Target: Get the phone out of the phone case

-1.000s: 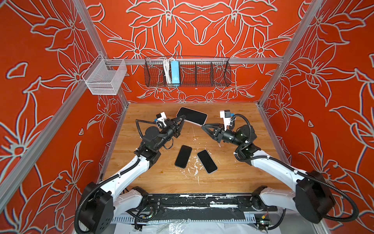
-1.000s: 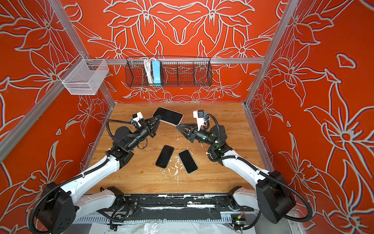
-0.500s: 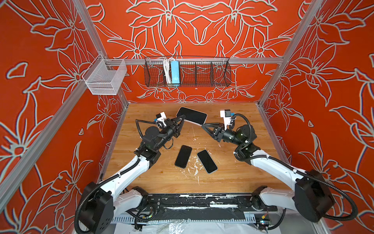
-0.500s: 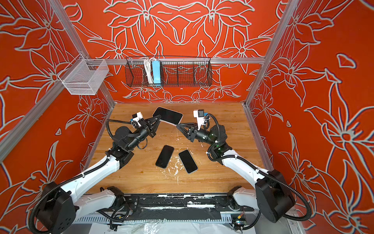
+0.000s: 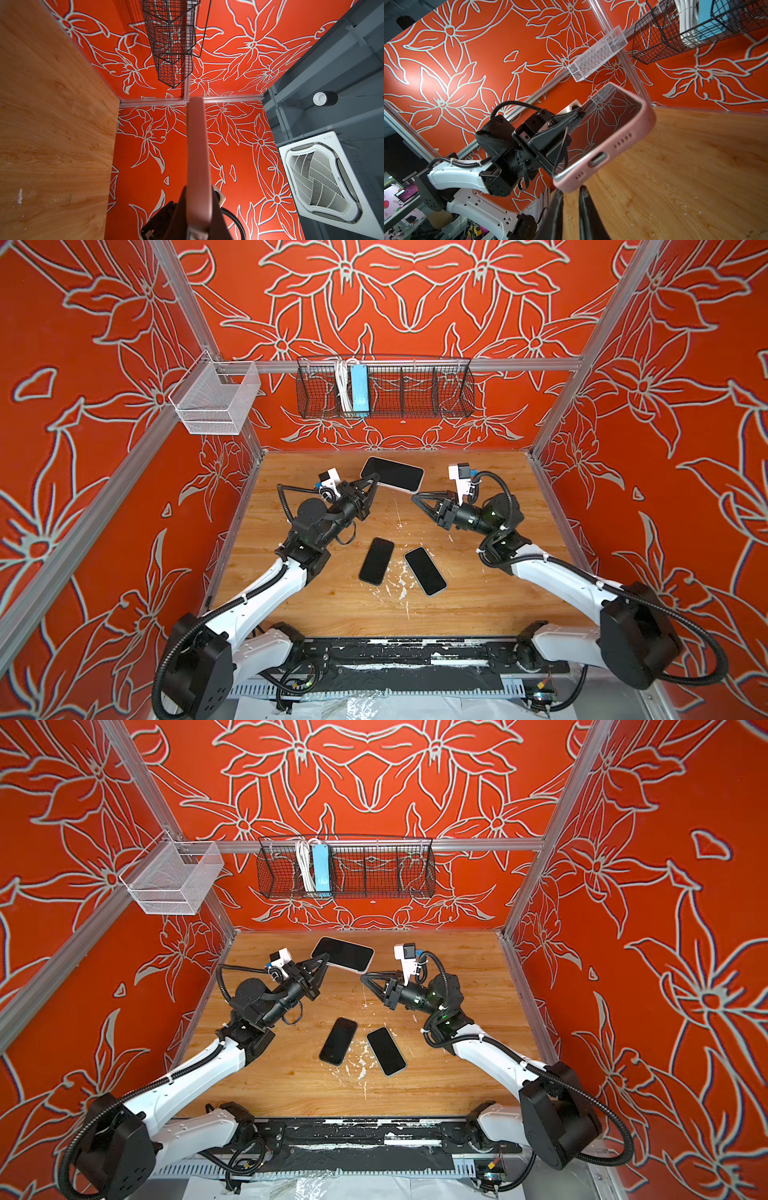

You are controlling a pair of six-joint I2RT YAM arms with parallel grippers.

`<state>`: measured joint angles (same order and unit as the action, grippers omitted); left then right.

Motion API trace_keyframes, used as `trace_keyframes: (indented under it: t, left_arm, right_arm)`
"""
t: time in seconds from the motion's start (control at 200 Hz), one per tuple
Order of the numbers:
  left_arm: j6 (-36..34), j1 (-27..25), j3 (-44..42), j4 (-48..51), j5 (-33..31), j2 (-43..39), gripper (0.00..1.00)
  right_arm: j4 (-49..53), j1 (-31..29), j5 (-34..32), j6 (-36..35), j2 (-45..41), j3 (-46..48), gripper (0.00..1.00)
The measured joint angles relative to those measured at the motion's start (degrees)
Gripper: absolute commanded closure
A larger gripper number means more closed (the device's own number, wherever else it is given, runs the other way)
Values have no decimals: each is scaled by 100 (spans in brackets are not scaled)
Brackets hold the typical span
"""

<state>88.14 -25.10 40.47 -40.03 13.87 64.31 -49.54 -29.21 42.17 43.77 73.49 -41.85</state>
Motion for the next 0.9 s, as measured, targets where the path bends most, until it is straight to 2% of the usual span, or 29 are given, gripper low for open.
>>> trace_keyframes:
  t: [0.185,0.335,0.47,0.611,0.736,0.791,0.901]
  left_arm:
    - [-4,-107,33,-35,184,0,100]
    - [-212,-94,35,-33,190,2,100]
    - [-728,299,354,144,798,192,100]
    - [-1370,1047,1255,308,1902,750,100]
    - [-2363,1388,2232,1169,2894,1172,100]
    - [-3134,1397,2778,1971,3226,1333,100]
    - [-4776,1390,3722,3648,3711,1558,100]
  right_arm:
    - [2,2,-20,0,140,-46,84]
    - [98,13,-9,-48,129,-57,77]
    - [780,144,138,-352,-92,-94,61]
    - [2096,389,461,-1001,-470,-455,33]
    - [3403,667,660,-1698,-741,-946,20]
    - [3956,767,699,-1996,-765,-1213,17]
    - [5224,890,743,-2774,-684,-1851,17]
